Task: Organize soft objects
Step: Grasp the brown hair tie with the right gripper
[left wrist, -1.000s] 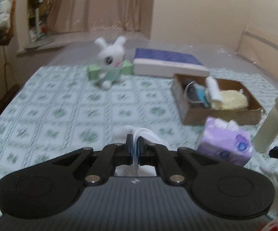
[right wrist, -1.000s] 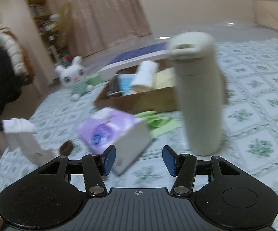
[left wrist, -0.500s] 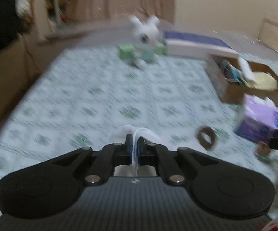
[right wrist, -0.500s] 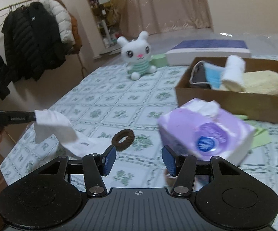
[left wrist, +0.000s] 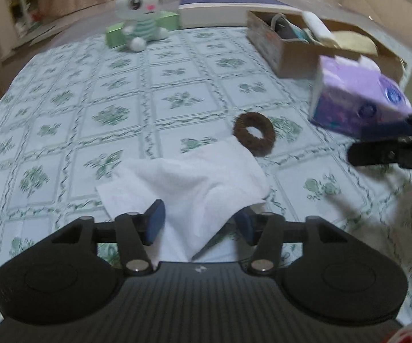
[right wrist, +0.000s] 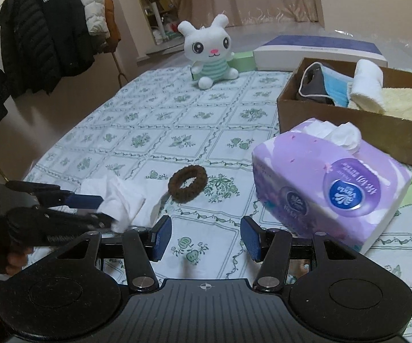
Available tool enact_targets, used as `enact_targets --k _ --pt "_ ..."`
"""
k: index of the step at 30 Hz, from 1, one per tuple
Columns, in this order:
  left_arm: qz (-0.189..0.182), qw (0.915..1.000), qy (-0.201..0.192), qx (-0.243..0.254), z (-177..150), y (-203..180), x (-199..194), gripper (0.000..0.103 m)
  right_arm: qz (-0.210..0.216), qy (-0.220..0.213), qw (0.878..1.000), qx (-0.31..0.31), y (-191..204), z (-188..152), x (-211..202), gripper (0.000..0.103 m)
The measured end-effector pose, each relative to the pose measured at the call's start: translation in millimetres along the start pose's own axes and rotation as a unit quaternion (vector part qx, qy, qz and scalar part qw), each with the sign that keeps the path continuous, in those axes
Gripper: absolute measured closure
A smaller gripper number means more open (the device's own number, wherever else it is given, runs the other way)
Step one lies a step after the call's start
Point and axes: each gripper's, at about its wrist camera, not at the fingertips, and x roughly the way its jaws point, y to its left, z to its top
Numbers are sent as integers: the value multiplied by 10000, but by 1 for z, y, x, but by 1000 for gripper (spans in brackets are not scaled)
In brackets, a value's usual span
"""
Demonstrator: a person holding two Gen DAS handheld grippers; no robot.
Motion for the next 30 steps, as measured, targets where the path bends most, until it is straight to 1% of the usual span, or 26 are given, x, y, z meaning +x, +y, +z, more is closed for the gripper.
enact_targets --k 1,4,7,8,10,11,12,13,16,21,27,30 --pt "-11 10000 -3 -29 1 -1 2 45 -2 13 10000 17 1 0 2 49" --pt "-106 9994 31 -332 3 2 8 39 -11 47 10000 27 2 0 6 49" --pt "41 9994 -42 -330 2 3 14 38 -50 104 9999 38 4 0 14 48" --pt "52 9994 -82 -321 1 3 14 40 -60 113 9999 45 4 0 16 48" --pt "128 9995 -195 -212 -1 3 14 62 -79 128 9999 49 5 1 22 48" --pt "163 9994 -236 -167 -1 4 14 68 -90 134 9999 54 5 1 24 48" --pt "167 9993 -257 -193 -2 8 13 79 -98 141 9998 67 6 1 27 48" --pt "165 9992 -262 -253 -1 13 13 87 -93 143 9998 77 6 2 30 48" --pt "-15 9985 -232 -500 0 27 11 89 -91 108 9998 102 8 4 38 48" --pt "11 9985 -218 -506 1 29 10 89 -27 50 10000 -14 17 13 58 48" --pt "-12 9986 -206 -478 5 34 13 90 -79 28 9992 -394 31 20 83 49" --pt "-44 9988 -198 -452 7 36 15 90 -87 32 9991 -407 35 22 94 49"
